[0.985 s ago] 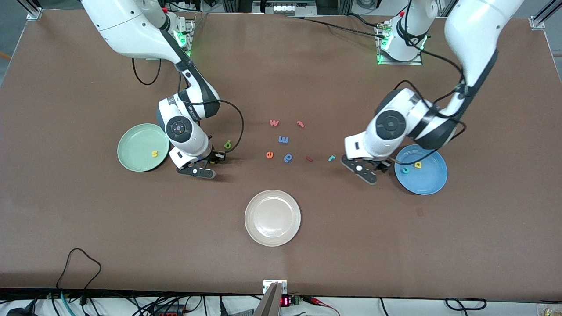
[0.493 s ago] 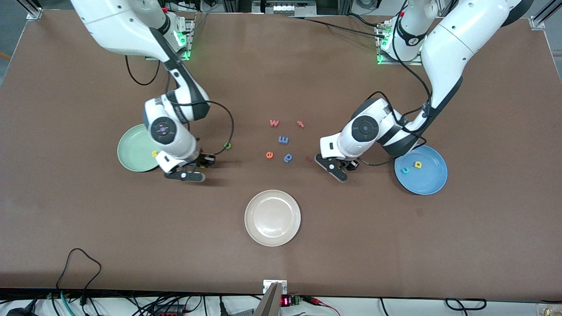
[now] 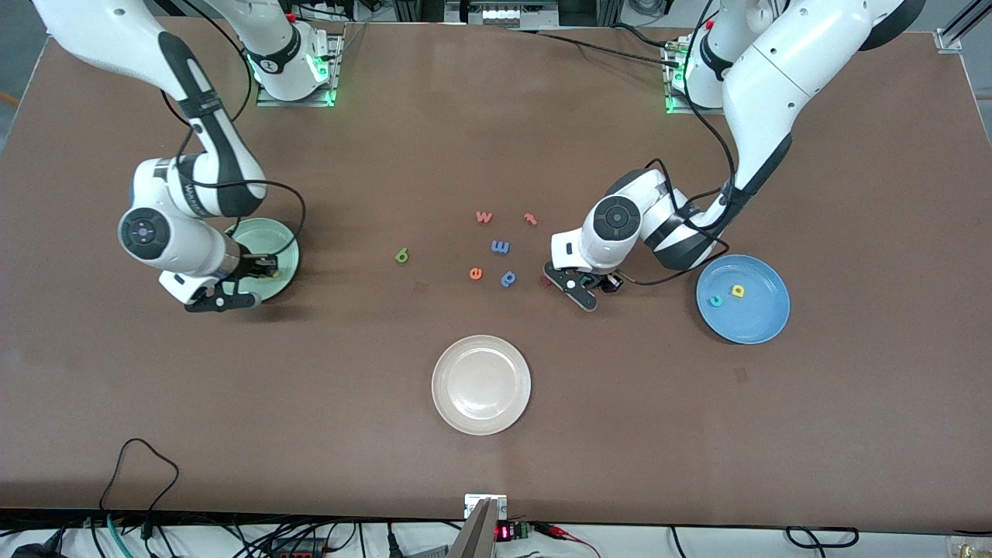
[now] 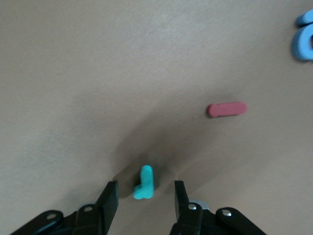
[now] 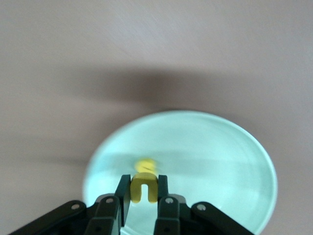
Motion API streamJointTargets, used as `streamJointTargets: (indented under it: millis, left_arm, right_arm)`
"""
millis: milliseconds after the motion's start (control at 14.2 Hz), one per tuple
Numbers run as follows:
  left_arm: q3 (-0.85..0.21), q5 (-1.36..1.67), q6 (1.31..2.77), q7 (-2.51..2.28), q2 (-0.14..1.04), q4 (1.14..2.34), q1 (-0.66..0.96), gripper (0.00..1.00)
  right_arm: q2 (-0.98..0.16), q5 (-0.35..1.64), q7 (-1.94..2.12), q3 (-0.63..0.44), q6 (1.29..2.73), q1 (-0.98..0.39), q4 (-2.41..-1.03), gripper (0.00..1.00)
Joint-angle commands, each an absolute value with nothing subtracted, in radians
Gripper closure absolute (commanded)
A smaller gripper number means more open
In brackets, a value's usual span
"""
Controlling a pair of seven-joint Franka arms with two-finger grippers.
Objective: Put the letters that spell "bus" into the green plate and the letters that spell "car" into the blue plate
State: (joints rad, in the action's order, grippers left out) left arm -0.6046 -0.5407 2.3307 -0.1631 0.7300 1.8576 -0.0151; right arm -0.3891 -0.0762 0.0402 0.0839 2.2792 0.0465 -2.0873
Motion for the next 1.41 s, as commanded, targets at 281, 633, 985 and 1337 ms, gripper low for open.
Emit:
streamJointTargets:
  millis: [281, 633, 985, 1337]
  left_arm:
    - [-0.595, -0.581, 2.330, -0.190, 0.724, 1.855, -0.002, 0.76]
    - [-0.597, -0.581, 2.297, -0.181, 0.695, 1.844, -0.024, 0.86]
    - [-0.634, -0.580, 2.001, -0.167, 0.592, 1.790, -0.168, 0.86]
    - [-0.592, -0.597, 1.916, 0.041, 0.639, 1.717, -0.336, 0.85]
  right_arm:
    - [-0.365, -0.080, 0.113, 0.101, 2.290, 0.107, -2.158, 0.49]
    - [-0.331, -0.063, 0.089, 0.109, 2.301, 0.078, -2.142, 0.14]
    - [-0.330, -0.060, -0.177, 0.196, 2.296, -0.040, -2.073, 0.35]
    - [-0.340, -0.055, -0.395, 0.196, 2.302, -0.201, -2.051, 0.50]
